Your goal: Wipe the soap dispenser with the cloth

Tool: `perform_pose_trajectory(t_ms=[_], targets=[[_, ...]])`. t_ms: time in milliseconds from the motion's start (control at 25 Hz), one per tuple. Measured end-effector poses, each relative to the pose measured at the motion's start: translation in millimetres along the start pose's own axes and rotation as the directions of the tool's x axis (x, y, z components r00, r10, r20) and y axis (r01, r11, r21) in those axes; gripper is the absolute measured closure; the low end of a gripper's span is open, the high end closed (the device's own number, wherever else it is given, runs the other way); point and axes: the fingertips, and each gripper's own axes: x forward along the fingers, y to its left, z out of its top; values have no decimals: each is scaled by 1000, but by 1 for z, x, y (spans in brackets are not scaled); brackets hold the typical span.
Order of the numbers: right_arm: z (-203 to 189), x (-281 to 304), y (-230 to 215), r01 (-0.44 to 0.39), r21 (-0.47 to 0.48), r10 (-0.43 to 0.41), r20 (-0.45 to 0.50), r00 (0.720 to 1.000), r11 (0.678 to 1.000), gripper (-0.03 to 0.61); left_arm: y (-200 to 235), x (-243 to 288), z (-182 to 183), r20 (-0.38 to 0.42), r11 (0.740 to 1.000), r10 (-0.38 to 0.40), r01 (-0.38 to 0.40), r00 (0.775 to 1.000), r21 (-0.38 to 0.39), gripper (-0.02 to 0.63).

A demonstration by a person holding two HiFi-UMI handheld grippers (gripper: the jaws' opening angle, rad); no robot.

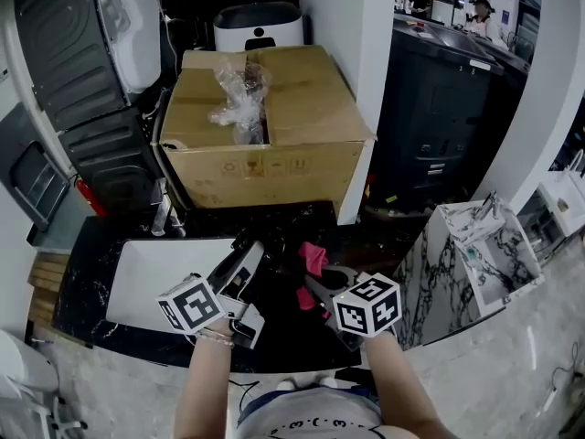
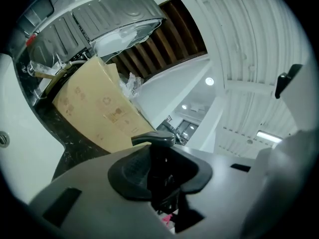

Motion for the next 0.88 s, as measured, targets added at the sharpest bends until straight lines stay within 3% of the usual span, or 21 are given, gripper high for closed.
perform_pose_trajectory(t_ms=[480, 880], targets=[[5, -7, 17, -44, -62, 46, 25, 999, 997, 529, 9, 8, 6, 27, 998, 41, -40, 999, -52, 509], [5, -7, 44, -142, -90, 145, 33, 989, 986, 529, 9, 12, 23, 42, 995, 96, -96, 994, -8, 508]])
